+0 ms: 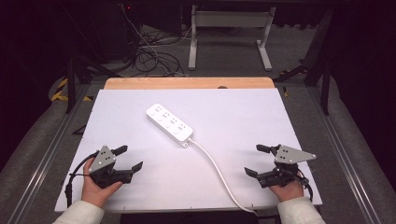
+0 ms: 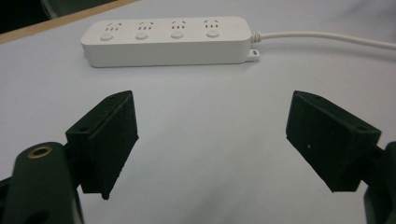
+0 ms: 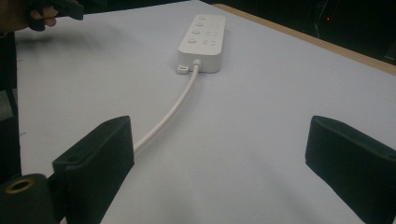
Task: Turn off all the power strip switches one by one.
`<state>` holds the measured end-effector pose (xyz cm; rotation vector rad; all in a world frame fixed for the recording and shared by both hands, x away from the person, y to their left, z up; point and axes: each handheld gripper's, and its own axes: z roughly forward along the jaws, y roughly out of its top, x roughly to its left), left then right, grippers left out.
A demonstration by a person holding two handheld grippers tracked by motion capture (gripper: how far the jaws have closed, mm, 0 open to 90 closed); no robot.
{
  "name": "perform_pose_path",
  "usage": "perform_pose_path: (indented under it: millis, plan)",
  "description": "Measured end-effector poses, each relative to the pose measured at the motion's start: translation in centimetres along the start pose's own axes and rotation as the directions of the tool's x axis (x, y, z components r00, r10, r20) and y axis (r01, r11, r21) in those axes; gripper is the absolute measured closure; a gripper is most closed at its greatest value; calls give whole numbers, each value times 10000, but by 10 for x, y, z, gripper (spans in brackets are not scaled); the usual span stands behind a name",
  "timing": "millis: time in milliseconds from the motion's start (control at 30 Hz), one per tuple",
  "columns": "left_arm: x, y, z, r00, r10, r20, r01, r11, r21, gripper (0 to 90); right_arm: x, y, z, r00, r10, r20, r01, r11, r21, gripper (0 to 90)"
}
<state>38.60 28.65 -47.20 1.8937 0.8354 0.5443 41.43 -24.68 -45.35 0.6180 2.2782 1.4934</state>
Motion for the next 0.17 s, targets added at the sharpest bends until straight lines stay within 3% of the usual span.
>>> perform_pose_path:
  millis: [167]
  plan:
    - [1, 3, 4, 9995, -296, 131, 298, 9995, -131, 165, 0, 0, 1, 10000, 1, -34, -1, 10000, 62, 84]
